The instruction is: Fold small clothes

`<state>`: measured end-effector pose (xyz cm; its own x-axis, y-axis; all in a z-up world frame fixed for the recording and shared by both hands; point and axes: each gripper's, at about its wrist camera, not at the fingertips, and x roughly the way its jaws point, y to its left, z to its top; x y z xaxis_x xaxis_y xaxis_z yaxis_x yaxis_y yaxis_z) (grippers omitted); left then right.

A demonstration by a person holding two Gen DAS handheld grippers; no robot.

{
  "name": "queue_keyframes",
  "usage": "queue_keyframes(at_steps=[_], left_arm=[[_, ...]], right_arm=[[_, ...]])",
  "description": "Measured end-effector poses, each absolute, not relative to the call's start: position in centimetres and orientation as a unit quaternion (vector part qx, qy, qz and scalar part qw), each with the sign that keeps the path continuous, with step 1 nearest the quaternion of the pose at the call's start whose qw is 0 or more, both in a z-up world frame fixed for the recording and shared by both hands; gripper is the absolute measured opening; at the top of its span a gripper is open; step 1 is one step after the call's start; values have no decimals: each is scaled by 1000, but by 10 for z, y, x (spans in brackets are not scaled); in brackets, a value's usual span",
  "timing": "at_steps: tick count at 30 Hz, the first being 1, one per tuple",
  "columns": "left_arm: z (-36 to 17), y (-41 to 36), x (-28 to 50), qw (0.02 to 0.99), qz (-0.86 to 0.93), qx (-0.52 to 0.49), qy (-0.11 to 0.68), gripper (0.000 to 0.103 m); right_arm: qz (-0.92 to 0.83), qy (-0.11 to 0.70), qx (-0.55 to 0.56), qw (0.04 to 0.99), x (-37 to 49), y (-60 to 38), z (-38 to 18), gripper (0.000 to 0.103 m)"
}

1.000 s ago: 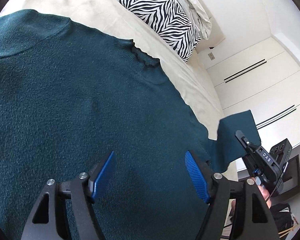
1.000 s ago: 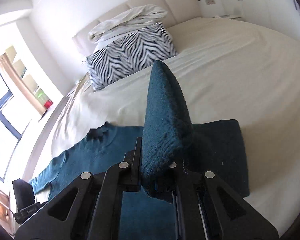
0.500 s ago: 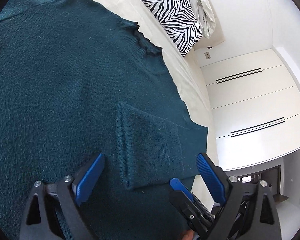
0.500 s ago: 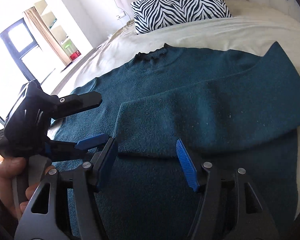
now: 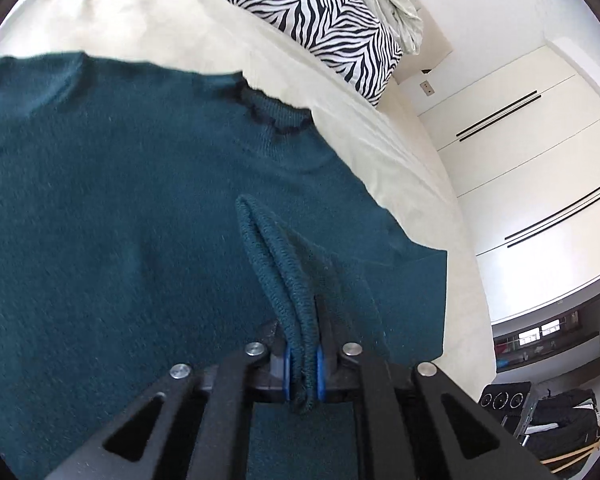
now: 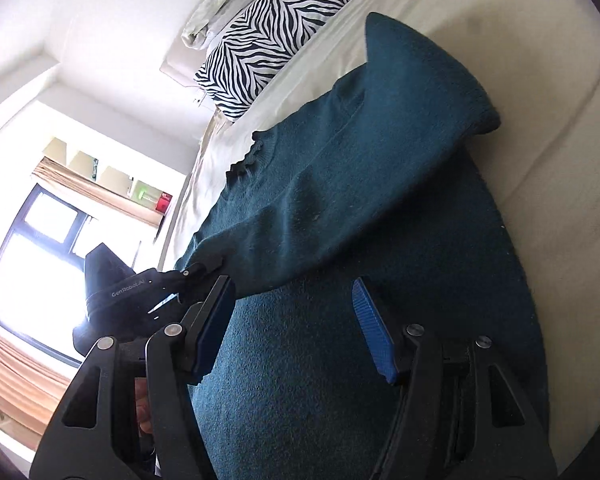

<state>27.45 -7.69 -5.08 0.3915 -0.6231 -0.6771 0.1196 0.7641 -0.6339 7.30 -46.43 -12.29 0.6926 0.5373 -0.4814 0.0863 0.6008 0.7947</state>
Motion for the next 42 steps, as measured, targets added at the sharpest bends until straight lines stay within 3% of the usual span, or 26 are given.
queue_keyframes(at_steps=[6, 19, 31, 37, 42], left_arm=[[-36, -26, 296, 837, -189, -231, 459, 9], [-92, -2, 319, 838, -154, -252, 458, 10], [-109, 11, 310, 842, -184, -277, 425, 12], [-109, 10, 305, 845, -183, -274, 420, 12], [-110, 10, 305, 846, -184, -276, 417, 12]], right_arm=[[132, 360, 458, 802, 74, -480, -132, 60], [124, 338, 537, 762, 157, -504, -127, 60], [121, 341, 548, 754, 112, -538, -127, 62], [145, 353, 510, 771, 180, -539, -94, 62], [181, 411, 520, 727, 251, -534, -114, 62]])
